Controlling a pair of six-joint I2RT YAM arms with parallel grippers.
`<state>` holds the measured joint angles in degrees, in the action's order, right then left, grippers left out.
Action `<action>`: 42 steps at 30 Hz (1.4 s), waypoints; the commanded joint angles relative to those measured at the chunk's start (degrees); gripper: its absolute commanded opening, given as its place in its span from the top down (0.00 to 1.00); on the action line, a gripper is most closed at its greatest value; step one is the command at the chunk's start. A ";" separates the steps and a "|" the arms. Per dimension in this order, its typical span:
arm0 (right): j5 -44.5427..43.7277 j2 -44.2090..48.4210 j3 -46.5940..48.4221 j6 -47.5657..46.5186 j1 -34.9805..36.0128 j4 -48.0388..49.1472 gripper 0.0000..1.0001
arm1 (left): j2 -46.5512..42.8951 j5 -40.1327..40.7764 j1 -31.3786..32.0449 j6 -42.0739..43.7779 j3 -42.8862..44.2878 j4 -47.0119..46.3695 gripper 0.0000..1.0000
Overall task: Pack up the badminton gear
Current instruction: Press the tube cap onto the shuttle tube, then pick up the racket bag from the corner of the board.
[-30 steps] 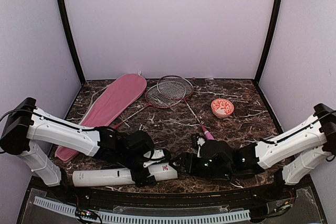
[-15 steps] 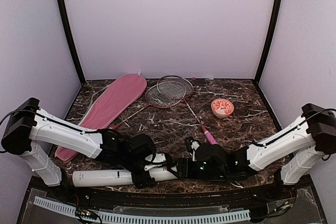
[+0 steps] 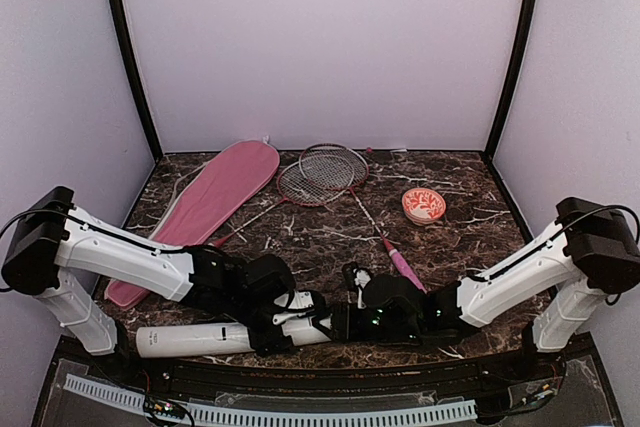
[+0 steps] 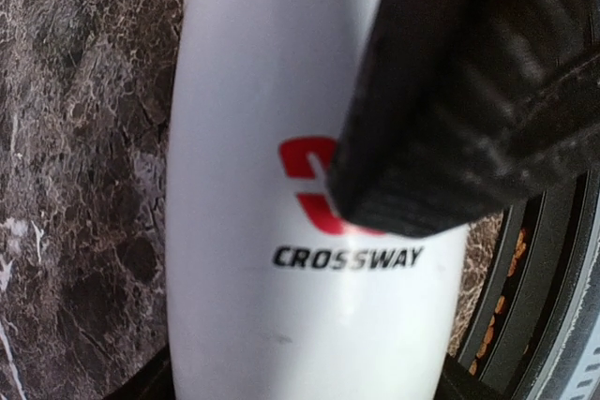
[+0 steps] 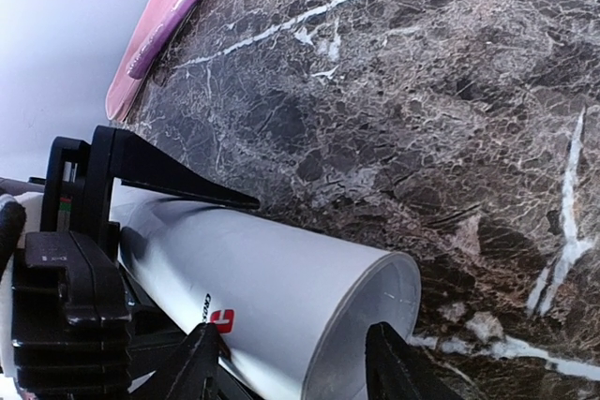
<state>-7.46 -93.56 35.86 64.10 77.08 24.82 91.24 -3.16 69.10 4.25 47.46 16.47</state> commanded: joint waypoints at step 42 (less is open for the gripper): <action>-2.99 12.94 14.54 -25.67 -34.28 -48.02 0.17 | -4.48 6.11 -41.87 -13.09 14.64 9.38 0.01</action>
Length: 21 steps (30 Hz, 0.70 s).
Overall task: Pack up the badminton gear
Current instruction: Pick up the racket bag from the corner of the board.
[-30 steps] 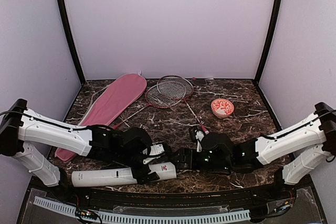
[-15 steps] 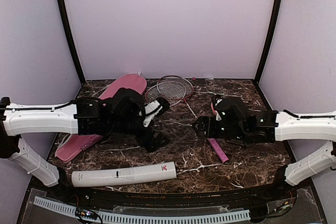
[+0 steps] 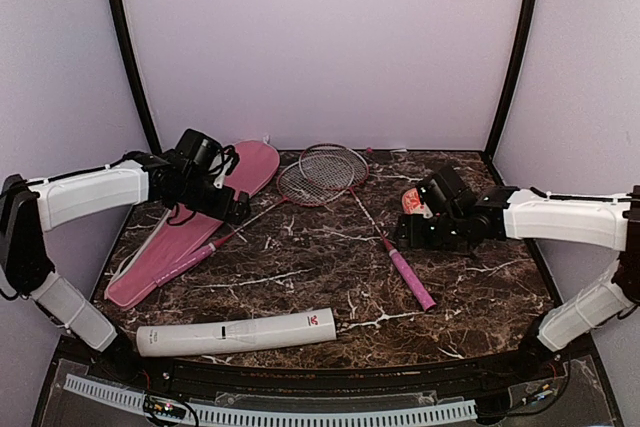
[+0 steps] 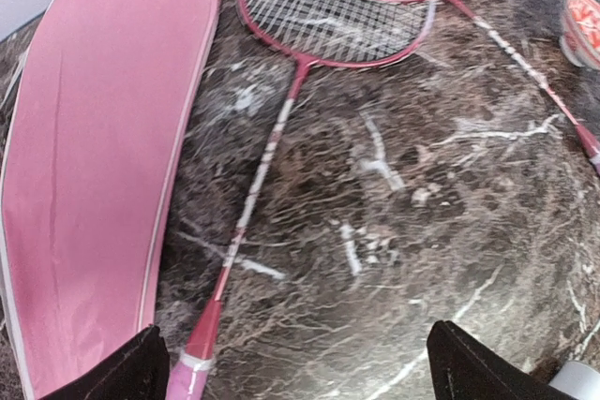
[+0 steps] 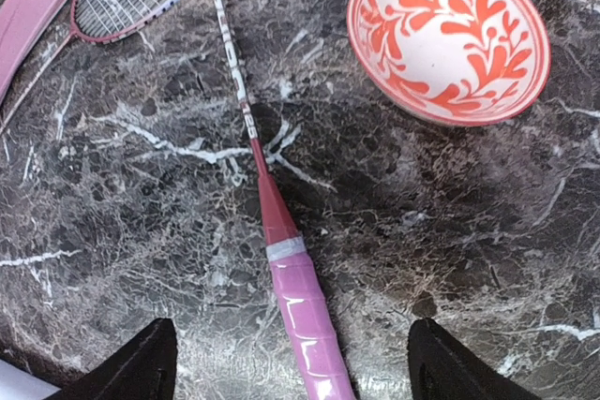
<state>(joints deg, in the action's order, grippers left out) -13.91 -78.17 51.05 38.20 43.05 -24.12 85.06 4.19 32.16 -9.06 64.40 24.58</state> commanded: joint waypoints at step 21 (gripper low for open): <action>7.76 -6.98 3.32 5.25 -0.29 6.64 0.29 | 19.24 12.22 -9.17 12.75 2.76 -4.34 0.43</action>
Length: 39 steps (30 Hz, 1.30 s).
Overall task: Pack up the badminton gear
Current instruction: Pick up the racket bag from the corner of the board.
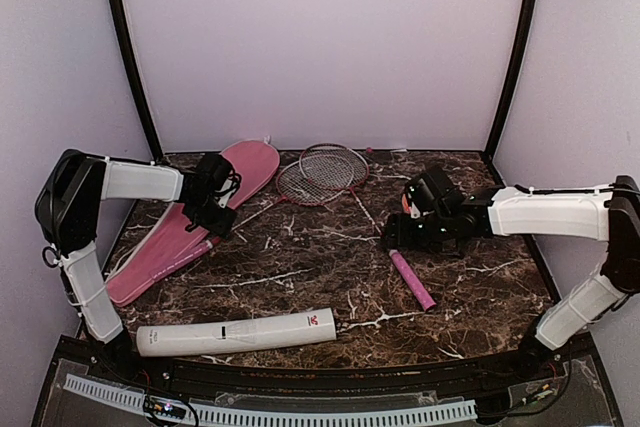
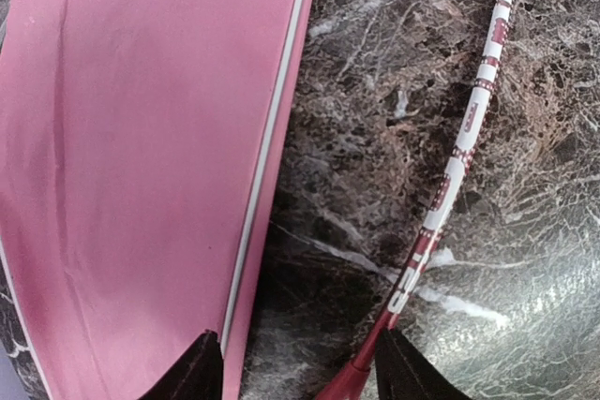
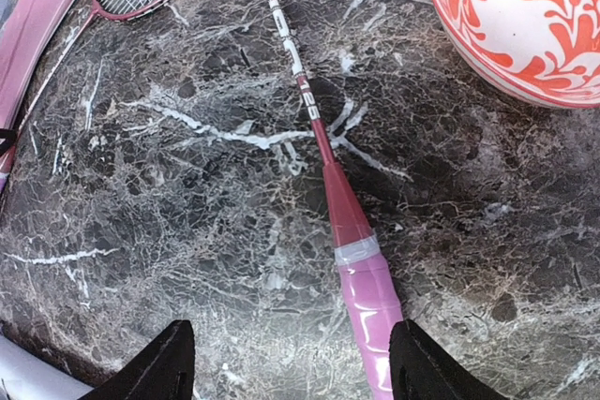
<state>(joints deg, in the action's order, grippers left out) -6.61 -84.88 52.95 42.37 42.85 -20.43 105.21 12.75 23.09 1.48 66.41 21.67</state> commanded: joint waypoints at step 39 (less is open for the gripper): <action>4.22 0.23 1.13 4.64 0.08 8.01 0.33 | 4.32 6.10 -2.70 2.07 2.28 -0.09 0.66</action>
<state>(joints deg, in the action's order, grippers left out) -2.74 -86.15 54.81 46.39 42.85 -14.68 109.03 15.33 20.43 2.26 68.03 20.08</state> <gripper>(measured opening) 0.670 0.322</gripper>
